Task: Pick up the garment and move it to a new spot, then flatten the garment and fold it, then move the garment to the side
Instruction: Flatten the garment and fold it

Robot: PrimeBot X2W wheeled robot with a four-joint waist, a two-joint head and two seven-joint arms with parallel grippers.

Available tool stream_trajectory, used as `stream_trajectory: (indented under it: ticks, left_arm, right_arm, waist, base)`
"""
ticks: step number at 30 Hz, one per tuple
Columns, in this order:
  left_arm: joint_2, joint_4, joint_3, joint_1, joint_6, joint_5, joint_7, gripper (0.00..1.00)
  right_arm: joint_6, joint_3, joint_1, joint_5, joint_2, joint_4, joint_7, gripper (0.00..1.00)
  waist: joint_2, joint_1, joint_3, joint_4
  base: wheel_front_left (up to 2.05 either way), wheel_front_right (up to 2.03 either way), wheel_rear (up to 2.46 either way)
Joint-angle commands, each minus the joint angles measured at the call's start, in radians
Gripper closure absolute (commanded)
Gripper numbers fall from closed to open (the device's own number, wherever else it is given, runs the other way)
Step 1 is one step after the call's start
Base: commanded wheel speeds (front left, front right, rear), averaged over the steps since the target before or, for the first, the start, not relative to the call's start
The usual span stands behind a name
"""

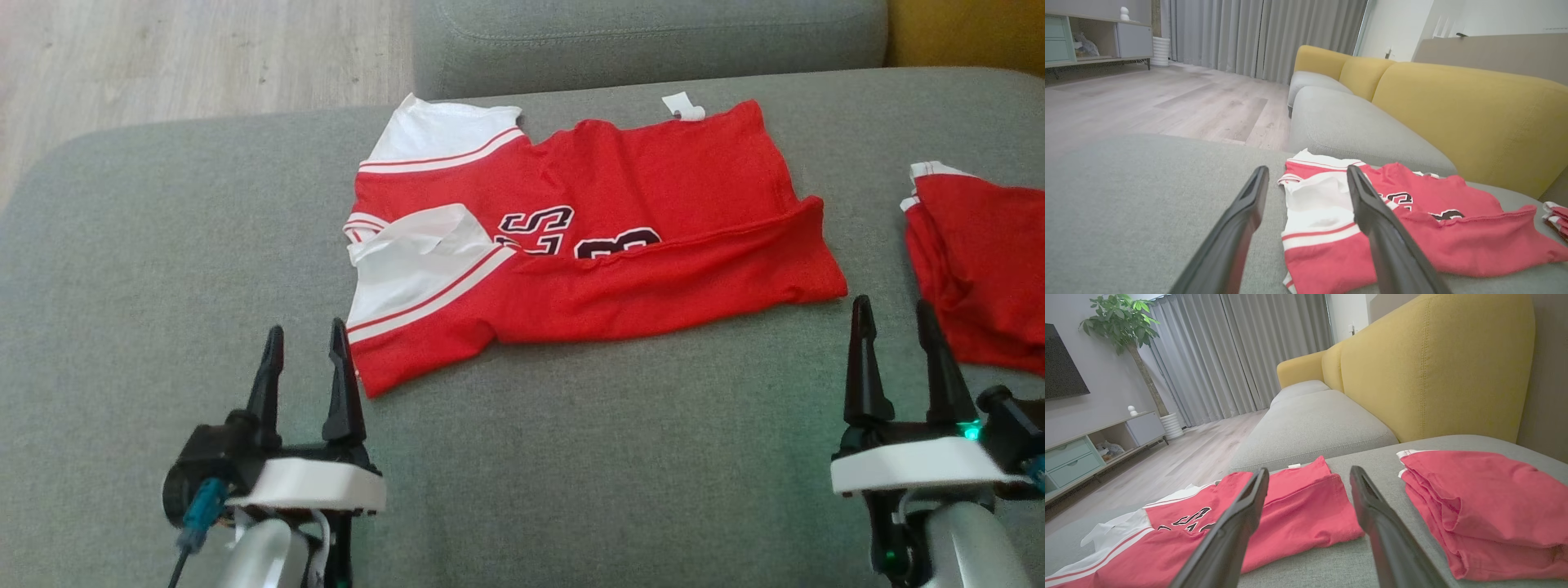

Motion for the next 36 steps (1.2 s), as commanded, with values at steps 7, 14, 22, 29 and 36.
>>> stream_trajectory:
  ticks: [7, 14, 22, 29, 36]
  left_arm:
    - [-0.012, 0.142, 0.036, -0.109, -0.025, -0.006, 0.007, 0.00]
    - [-0.007, 0.344, 0.040, -0.197, -0.030, -0.037, 0.112, 0.00]
    - [0.004, 0.476, 0.026, -0.250, -0.052, -0.062, 0.227, 0.00]
    - [0.004, 0.530, 0.000, -0.255, -0.069, -0.069, 0.299, 1.00]
    - [0.009, 0.473, 0.010, -0.273, -0.070, -0.070, 0.208, 1.00]
  right_arm:
    - [-0.001, 0.047, -0.043, 0.005, -0.005, -0.043, -0.009, 0.00]
    - [-0.001, 0.070, -0.063, 0.011, -0.005, -0.048, -0.009, 0.00]
    - [-0.001, 0.076, -0.090, 0.039, -0.005, -0.050, -0.009, 0.00]
    - [-0.001, 0.096, -0.114, 0.052, -0.005, -0.048, -0.009, 0.00]
    - [-0.001, 0.063, -0.137, 0.001, -0.005, 0.011, -0.009, 0.00]
  waist:
    - [-0.0001, 0.0001, 0.031, -0.021]
    - [-0.0001, 0.0001, 0.079, -0.055]
    - [-0.0001, 0.0001, 0.121, -0.092]
    - [-0.0001, 0.0001, 0.122, -0.098]
    - [-0.0001, 0.0001, 0.102, -0.075]
  base:
    - [0.00, 0.00, 0.00]
    - [0.00, 0.00, 0.00]
    - [0.00, 0.00, 0.00]
    - [0.00, 0.00, 0.00]
    - [0.00, 0.00, 0.00]
